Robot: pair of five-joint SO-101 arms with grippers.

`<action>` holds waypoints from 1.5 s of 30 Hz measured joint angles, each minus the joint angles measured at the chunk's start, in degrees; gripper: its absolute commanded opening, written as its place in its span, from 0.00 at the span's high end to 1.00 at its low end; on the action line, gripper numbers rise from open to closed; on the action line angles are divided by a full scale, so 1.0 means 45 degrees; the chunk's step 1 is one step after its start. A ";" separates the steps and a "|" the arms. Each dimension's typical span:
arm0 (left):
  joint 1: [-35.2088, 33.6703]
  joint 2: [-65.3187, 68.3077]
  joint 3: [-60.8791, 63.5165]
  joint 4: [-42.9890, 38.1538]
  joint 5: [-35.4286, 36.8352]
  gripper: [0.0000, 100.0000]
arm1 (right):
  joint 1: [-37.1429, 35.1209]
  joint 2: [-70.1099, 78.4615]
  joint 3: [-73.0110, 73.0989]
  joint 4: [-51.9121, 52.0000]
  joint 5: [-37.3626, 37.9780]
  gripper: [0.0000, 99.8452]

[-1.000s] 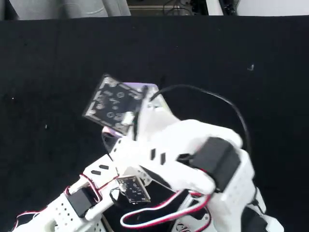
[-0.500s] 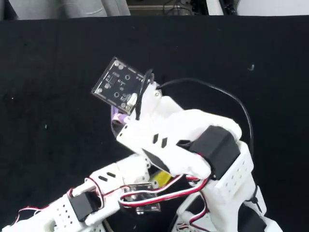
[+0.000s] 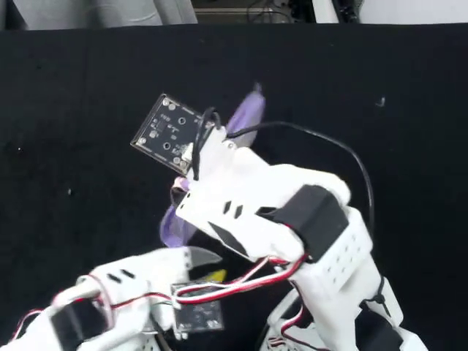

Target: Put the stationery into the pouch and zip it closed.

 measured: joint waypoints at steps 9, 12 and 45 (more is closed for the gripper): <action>-0.5138 -0.0918 -0.4259 0.1758 -0.1055 0.92 | 0.0430 0.0020 0.1582 -0.1094 0.0000 0.99; -0.6759 -0.0918 -0.5118 0.1758 -0.1778 0.92 | 0.1192 0.0020 0.1602 -0.1153 0.0000 0.99; -0.2032 -0.0742 0.6759 -1.0100 -0.2110 0.92 | 0.2520 0.1954 0.0156 -0.0293 0.0000 0.99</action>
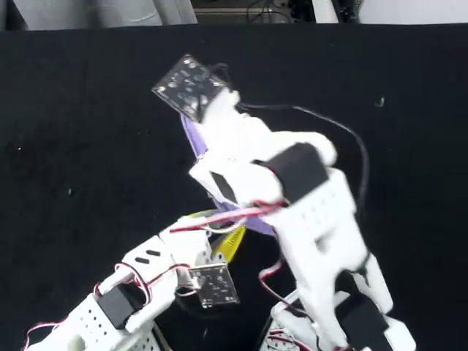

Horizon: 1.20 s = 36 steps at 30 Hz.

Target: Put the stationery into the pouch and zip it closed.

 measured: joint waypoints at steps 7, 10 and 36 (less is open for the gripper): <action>0.0156 0.0000 0.0000 0.3575 0.0000 0.92 | -0.0039 0.0684 0.1934 -0.1231 0.0000 0.99; 0.0176 0.0000 0.0000 0.5411 0.0000 0.92 | -0.0039 0.0821 0.2755 -0.1758 -0.0020 0.99; -0.6388 -0.0176 -0.5294 1.0530 -0.3165 0.92 | -0.0039 0.0234 0.3399 -0.1504 -0.0039 0.99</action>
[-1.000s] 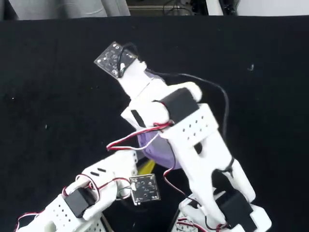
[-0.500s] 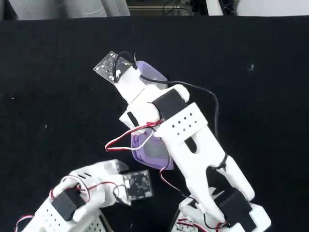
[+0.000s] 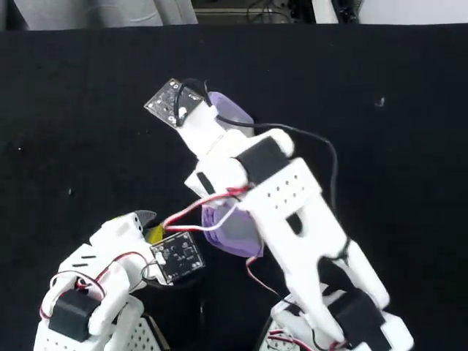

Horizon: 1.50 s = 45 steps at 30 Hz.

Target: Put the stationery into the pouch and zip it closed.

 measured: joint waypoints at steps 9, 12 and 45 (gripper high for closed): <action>0.0020 0.0000 0.0000 -0.1934 0.0000 0.92 | 0.0000 -0.1504 -0.0059 0.1192 0.0000 0.99; 0.0020 0.0000 0.0117 -0.3204 -0.0039 0.92 | 0.0000 -0.1836 -0.0059 0.1407 0.0020 0.99; 0.2618 0.0137 0.5294 -1.2913 -0.6642 0.97 | 0.1192 -0.2540 -0.1719 0.2540 0.0410 0.99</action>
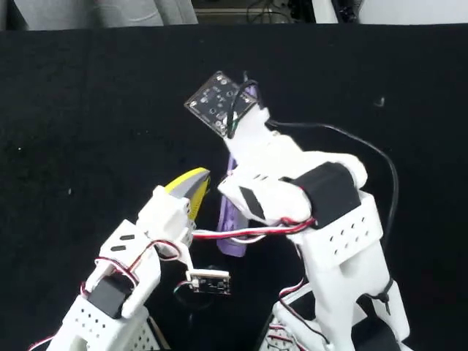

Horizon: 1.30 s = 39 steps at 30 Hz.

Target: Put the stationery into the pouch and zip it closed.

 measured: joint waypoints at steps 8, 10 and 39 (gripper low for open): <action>-0.0313 0.0000 0.0000 0.0000 0.0000 0.97 | 0.0684 0.0000 -0.0723 -0.0234 0.0117 0.99; -0.0606 0.0000 0.0000 0.0000 0.0059 0.97 | 0.0723 0.0000 -0.1172 -0.0234 0.0117 0.99; -0.2168 0.0000 0.0000 0.0137 1.2777 0.97 | 0.0625 0.5646 -1.1272 0.0117 -0.1153 0.99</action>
